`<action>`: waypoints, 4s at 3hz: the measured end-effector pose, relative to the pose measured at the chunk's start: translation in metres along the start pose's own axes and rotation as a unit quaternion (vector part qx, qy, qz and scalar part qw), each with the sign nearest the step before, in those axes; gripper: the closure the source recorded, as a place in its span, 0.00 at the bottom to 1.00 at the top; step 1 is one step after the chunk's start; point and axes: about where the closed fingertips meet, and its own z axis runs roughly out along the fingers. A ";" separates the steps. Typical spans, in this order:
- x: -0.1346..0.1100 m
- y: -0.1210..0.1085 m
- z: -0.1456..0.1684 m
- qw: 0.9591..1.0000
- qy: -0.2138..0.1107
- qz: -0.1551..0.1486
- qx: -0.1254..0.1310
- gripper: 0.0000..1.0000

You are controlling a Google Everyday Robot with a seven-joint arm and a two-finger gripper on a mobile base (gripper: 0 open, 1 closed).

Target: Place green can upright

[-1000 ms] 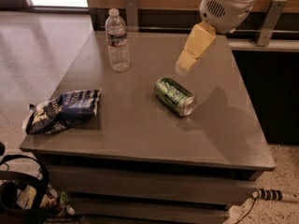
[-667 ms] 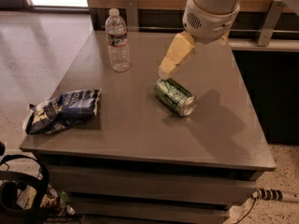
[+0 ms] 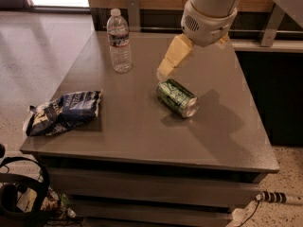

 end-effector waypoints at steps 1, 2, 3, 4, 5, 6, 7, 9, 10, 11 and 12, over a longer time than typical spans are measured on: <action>0.002 0.007 0.020 1.000 0.021 -0.014 -0.018 0.00; 0.010 0.016 0.044 0.998 0.052 -0.021 -0.028 0.00; 0.018 0.017 0.063 0.997 0.071 -0.011 -0.035 0.00; 0.019 0.015 0.076 0.996 0.076 0.006 -0.039 0.00; 0.013 0.017 0.087 0.996 0.071 0.020 -0.047 0.00; 0.005 0.022 0.097 0.996 0.065 0.025 -0.058 0.00; 0.004 0.024 0.107 0.995 0.065 0.024 -0.066 0.02; 0.006 0.025 0.113 0.996 0.062 0.020 -0.068 0.54; 0.005 0.026 0.114 0.996 0.061 0.020 -0.068 0.78; 0.005 0.027 0.114 0.996 0.060 0.019 -0.068 0.99; -0.001 0.028 0.101 0.997 0.045 0.005 -0.065 1.00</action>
Offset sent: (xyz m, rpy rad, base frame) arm -0.0218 0.0096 -0.0783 -0.0782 0.2084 0.0437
